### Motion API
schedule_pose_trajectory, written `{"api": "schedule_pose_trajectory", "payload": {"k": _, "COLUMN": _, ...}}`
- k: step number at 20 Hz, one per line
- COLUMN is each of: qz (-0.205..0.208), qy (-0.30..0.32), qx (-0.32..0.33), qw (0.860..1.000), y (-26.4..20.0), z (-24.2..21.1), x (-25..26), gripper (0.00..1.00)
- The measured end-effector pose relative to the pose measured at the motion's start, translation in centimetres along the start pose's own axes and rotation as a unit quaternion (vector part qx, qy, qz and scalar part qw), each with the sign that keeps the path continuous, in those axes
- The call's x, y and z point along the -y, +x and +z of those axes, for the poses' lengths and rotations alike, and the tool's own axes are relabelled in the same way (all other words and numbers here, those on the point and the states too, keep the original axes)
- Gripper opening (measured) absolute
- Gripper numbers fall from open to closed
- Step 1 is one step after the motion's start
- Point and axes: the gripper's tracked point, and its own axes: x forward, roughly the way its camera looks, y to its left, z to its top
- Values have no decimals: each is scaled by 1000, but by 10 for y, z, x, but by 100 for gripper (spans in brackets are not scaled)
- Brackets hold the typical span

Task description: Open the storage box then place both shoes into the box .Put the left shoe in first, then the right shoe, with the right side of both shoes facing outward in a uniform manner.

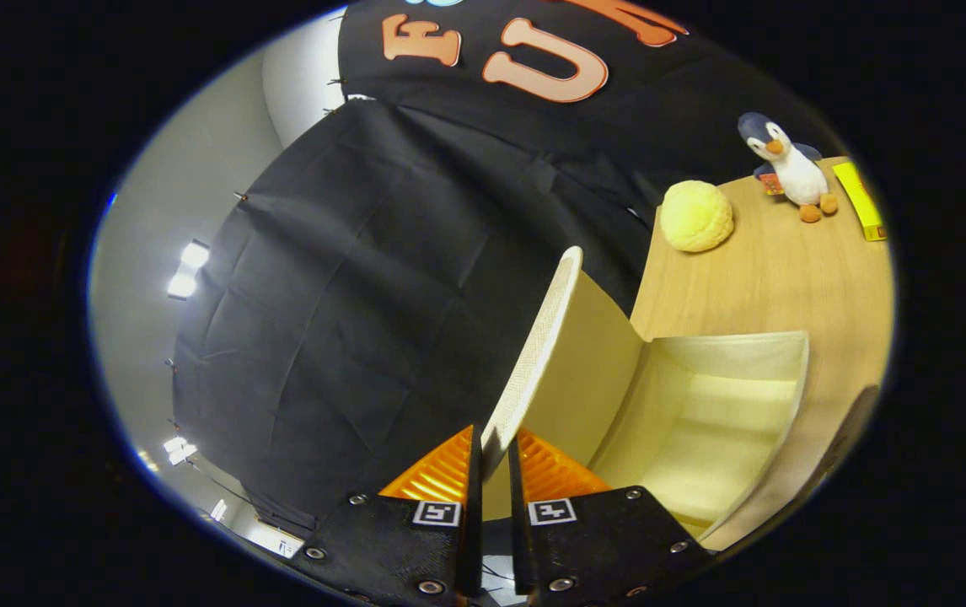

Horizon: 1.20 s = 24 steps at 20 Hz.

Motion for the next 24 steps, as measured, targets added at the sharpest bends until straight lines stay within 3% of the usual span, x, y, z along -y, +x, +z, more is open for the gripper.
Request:
{"api": "schedule_pose_trajectory", "payload": {"k": 5, "qz": 0, "qy": -5, "qx": -32, "qw": 999, "y": 51, "z": -19, "x": -18, "gripper": 16}}
{"api": "schedule_pose_trajectory", "payload": {"k": 8, "qz": -28, "qy": 9, "qx": -34, "qw": 999, "y": 85, "z": -23, "x": -18, "gripper": 17}}
{"api": "schedule_pose_trajectory", "payload": {"k": 9, "qz": -39, "qy": -1, "qx": -39, "qw": 999, "y": 89, "z": -25, "x": -17, "gripper": 25}}
{"api": "schedule_pose_trajectory", "payload": {"k": 11, "qz": -55, "qy": -28, "qx": -42, "qw": 997, "y": 96, "z": -28, "x": -13, "gripper": 57}}
{"api": "schedule_pose_trajectory", "payload": {"k": 13, "qz": -67, "qy": -43, "qx": -59, "qw": 995, "y": 82, "z": -35, "x": -6, "gripper": 79}}
{"api": "schedule_pose_trajectory", "payload": {"k": 15, "qz": -86, "qy": -54, "qx": -72, "qw": 992, "y": 66, "z": -42, "x": 9, "gripper": 88}}
{"api": "schedule_pose_trajectory", "payload": {"k": 21, "qz": -204, "qy": -104, "qx": -66, "qw": 971, "y": -8, "z": -46, "x": 107, "gripper": 90}}
{"api": "schedule_pose_trajectory", "payload": {"k": 24, "qz": -286, "qy": -74, "qx": -56, "qw": 954, "y": -70, "z": -59, "x": 181, "gripper": 91}}
